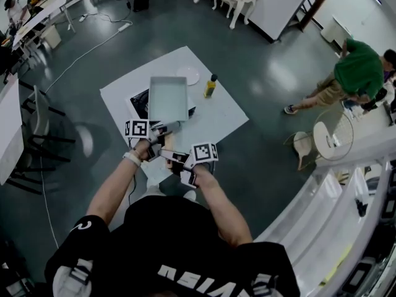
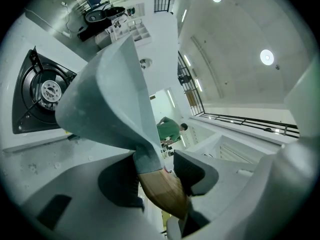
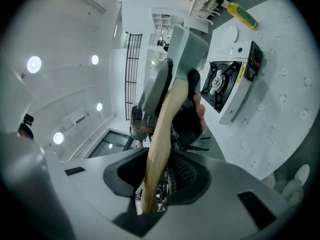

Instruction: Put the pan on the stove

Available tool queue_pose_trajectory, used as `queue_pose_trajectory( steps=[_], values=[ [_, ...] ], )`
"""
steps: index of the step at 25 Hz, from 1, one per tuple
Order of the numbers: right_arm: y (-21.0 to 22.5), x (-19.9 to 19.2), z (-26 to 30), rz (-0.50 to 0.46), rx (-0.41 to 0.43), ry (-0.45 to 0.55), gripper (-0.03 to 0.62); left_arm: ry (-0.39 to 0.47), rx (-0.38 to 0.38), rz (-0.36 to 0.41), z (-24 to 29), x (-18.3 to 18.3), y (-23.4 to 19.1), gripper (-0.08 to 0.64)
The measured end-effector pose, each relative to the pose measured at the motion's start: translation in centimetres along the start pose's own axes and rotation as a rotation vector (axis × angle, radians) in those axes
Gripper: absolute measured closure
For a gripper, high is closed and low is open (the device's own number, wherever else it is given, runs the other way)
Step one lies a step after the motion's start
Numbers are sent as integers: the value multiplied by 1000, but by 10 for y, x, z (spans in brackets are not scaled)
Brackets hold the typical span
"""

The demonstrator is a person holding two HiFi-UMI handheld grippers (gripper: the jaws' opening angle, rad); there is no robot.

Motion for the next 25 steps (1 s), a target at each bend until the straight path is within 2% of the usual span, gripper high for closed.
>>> queue_pose_trajectory(
  steps=[3,5,9,12,15,19,22,25],
  values=[
    [4,5,11,-2,-3,-4,492,-3,41,16,-8,8,-11,379],
    [8,7,18,6,3,-4,492,-4,36,-2,-11,11,-17,379],
    [15,11,28,5,2,-13,492,-8,57,10,-16,18,-29,378],
    [16,15,33,-55,66,-28,492,-15,47,-6,-15,16,-31,379],
    [26,11,32,13,1,-17,492,-24,60,-12,-17,17,-40,377],
    [36,15,44,14,-27,-29,492,-29,41,-6,-22,23,-54,377],
    [46,15,52,29,-25,-29,492,-29,46,7,-25,25,-71,377],
    [56,13,61,48,-10,-10,494,-39,49,-13,-29,25,-85,377]
  ],
)
Point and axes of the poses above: the fingertips, and each gripper's own axes: z forward along the fingers, y to its right, x out of its top, the point moved 10 cm from there along -z, backward along the fingers, and after that the axes turned 11 degrees about x, right-handed, at the moved point
